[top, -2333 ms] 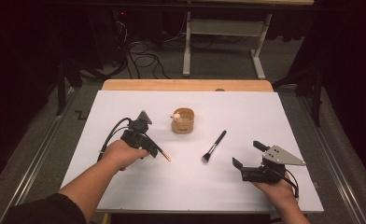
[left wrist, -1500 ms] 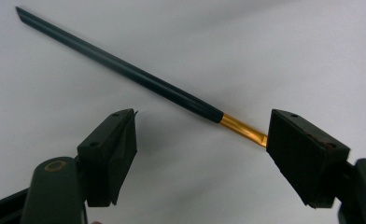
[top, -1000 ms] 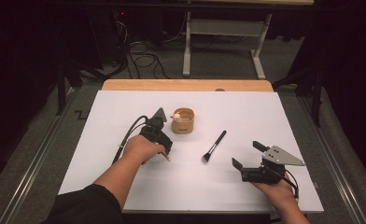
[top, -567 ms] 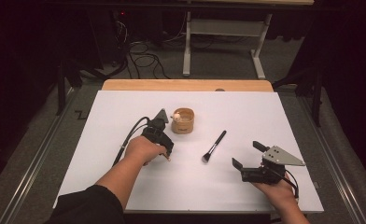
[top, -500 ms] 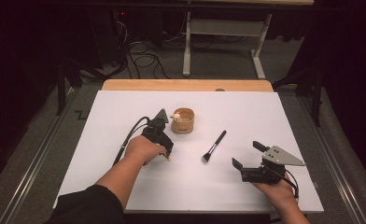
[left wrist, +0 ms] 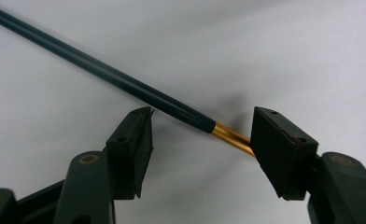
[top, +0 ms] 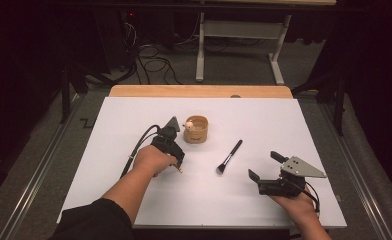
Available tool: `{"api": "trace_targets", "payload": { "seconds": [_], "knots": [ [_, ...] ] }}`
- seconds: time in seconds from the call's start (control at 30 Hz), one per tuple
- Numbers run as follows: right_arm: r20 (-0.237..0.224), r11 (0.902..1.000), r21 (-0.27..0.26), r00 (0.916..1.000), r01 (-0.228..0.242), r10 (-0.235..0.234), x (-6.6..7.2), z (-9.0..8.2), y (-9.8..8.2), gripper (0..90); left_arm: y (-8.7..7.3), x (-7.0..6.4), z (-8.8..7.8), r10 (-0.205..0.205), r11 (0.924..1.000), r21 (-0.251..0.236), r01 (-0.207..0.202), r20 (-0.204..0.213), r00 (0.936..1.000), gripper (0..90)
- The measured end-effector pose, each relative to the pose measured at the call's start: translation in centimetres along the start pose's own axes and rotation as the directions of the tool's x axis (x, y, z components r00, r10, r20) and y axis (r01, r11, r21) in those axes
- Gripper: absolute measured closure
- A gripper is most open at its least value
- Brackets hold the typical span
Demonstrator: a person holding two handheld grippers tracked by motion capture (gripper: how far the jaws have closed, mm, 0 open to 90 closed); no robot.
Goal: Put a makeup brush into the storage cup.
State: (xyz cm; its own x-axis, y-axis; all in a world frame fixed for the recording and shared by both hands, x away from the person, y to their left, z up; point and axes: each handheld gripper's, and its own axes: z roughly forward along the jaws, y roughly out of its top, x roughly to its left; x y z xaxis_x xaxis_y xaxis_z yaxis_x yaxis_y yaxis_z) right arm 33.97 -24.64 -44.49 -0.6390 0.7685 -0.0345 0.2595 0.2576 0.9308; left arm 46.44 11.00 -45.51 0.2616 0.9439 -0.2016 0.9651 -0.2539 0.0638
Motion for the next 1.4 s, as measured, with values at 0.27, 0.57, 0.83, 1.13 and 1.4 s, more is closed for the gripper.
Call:
{"api": "trace_targets", "payload": {
  "seconds": [0.27,0.57,0.83,1.13,1.4],
  "knots": [
    [0.000,1.0000,0.000,1.0000,-0.001,0.001,0.00,-0.01,0.00,3.6,-0.10,-0.07,-0.02,0.011,0.9999,-0.005,-0.011,-0.021,0.9997,44.1],
    [0.000,1.0000,-0.001,1.0000,0.000,0.000,-0.01,-0.01,0.00,3.7,-0.23,-0.31,-0.04,0.043,0.9990,-0.006,-0.043,-0.077,0.9961,55.0],
    [0.000,1.0000,-0.001,1.0000,0.000,0.000,-0.01,-0.02,0.00,3.8,-0.28,-0.32,-0.04,0.064,0.9979,-0.004,-0.065,-0.094,0.9935,60.4],
    [0.000,1.0000,-0.001,1.0000,0.001,-0.001,0.00,-0.03,0.00,3.8,-0.35,-0.07,-0.11,0.079,0.9968,-0.006,-0.080,-0.098,0.9921,66.5],
    [0.001,1.0000,0.000,1.0000,0.005,-0.005,-0.01,-0.03,-0.01,3.8,-0.40,0.03,-0.13,0.088,0.9959,-0.008,-0.090,-0.102,0.9908,69.6]
  ]
}}
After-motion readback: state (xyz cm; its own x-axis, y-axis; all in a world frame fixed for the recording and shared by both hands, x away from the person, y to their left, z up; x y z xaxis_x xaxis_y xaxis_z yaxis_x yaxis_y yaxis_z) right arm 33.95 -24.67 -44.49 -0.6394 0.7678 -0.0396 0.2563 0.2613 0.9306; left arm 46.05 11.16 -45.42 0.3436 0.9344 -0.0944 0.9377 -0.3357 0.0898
